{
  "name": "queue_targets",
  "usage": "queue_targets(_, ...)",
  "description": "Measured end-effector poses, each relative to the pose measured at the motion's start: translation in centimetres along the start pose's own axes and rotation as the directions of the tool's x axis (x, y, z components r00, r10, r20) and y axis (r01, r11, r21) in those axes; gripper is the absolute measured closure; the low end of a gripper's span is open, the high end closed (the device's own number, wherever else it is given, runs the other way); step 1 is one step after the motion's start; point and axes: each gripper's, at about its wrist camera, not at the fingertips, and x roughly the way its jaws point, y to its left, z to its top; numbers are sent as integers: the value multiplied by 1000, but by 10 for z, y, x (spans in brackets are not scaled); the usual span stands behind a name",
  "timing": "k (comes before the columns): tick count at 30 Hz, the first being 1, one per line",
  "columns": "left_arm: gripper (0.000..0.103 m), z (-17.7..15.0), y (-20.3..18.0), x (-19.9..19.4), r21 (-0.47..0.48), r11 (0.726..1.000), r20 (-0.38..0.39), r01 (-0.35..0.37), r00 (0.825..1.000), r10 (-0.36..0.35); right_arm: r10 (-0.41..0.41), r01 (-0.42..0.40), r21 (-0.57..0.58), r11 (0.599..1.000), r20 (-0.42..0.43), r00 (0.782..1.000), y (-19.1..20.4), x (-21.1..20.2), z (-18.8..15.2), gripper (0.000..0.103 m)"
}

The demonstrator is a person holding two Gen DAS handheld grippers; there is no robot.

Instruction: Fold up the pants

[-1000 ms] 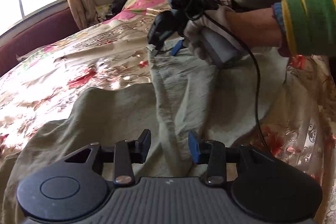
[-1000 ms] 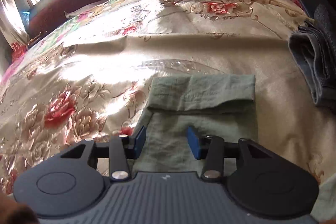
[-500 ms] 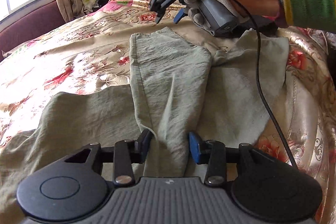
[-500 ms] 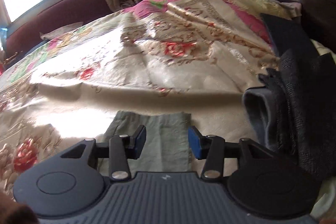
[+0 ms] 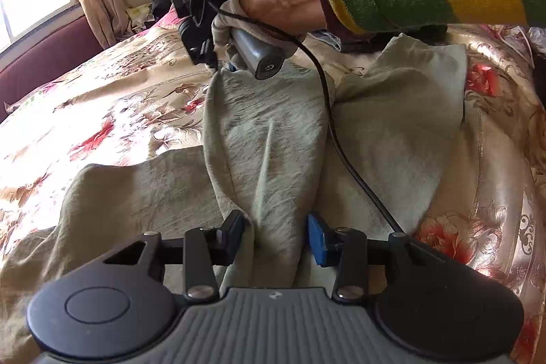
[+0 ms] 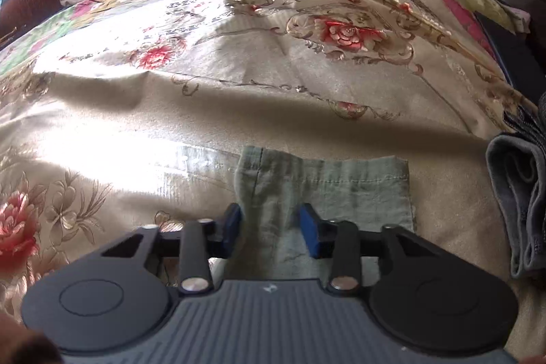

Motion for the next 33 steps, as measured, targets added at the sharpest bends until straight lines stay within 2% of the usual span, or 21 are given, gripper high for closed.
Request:
queue_targets(2, 49, 0, 3, -2, -16, 1000, -3, -1, 1000, 1, 70, -70, 41, 997, 5, 998, -12, -14, 5, 100)
queue_targets(5, 53, 2, 8, -6, -25, 999, 6, -28, 1000, 28, 183, -192, 94, 977, 93, 979, -32, -59, 17, 100)
queue_targets(9, 56, 14, 15, -23, -36, 997, 59, -75, 995, 77, 312, -352, 153, 923, 234, 921, -73, -129, 30, 100)
queue_targets(11, 58, 20, 14, -29, -23, 995, 84, -96, 992, 98, 364, -433, 184, 882, 318, 876, -103, -168, 26, 100)
queue_targets(14, 58, 25, 5, -41, 24, 991, 129, -129, 984, 125, 377, -498, 224, 838, 423, 824, -152, -214, 3, 100)
queue_targets(16, 58, 26, -4, -50, 55, 992, 152, -111, 983, 102, 358, -519, 279, 808, 468, 808, -188, -232, -23, 100)
queue_targets(18, 58, 25, -17, -53, 90, 993, 149, -76, 987, 62, 301, -493, 336, 803, 485, 821, -221, -239, -57, 100)
queue_targets(21, 58, 19, -42, -49, 179, 983, 116, -50, 993, 29, 191, -362, 443, 820, 385, 903, -266, -216, -108, 100)
queue_targets(23, 58, 15, -56, -42, 234, 972, 80, -31, 997, 13, 164, -311, 516, 798, 310, 936, -287, -191, -135, 99)
queue_targets(25, 58, 12, -69, -34, 288, 957, 45, -25, 999, 13, 177, -313, 567, 762, 283, 943, -301, -175, -153, 99)
queue_targets(27, 58, 11, -79, -29, 336, 942, 23, -26, 1000, 19, 222, -347, 595, 725, 275, 935, -309, -166, -164, 96)
queue_targets(28, 58, 10, -81, -28, 349, 937, 19, -25, 1000, 20, 232, -353, 606, 713, 272, 934, -310, -163, -166, 93)
queue_targets(30, 58, 11, -88, -25, 366, 930, 6, -17, 1000, 16, 247, -366, 601, 711, 274, 929, -312, -161, -166, 93)
queue_targets(31, 58, 12, -91, -23, 370, 929, 1, -14, 1000, 15, 244, -365, 597, 715, 276, 930, -311, -161, -164, 90)
queue_targets(33, 58, 13, -94, -20, 376, 927, -2, -14, 1000, 16, 250, -372, 591, 716, 281, 927, -310, -159, -160, 73)
